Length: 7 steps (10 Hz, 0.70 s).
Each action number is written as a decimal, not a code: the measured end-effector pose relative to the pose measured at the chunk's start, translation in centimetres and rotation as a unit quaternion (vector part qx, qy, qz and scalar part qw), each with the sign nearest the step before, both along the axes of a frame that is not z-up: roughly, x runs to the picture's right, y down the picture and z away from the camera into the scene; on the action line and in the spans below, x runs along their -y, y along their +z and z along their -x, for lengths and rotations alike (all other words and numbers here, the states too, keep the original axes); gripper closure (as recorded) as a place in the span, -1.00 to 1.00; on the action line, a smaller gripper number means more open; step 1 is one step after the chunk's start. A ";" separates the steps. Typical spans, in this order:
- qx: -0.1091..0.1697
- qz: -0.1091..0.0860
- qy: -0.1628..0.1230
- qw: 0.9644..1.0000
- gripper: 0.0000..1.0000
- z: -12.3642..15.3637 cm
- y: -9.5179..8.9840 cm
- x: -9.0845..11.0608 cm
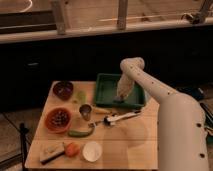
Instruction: Wipe tray with sponge
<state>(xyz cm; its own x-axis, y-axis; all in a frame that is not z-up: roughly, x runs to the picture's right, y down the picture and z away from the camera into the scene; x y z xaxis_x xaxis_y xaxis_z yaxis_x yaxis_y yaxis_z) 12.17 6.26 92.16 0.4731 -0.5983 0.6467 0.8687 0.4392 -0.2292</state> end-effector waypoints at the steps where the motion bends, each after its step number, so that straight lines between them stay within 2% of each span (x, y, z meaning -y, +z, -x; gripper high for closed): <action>1: -0.004 0.001 0.002 1.000 0.94 -0.3 0.0 0.0; 4: -0.028 0.000 0.015 0.999 0.94 -3.0 0.0 0.5; 6: -0.031 -0.009 0.017 0.999 0.94 -2.9 0.6 1.8; 7: -0.026 -0.009 0.012 1.000 0.94 -2.2 1.5 2.8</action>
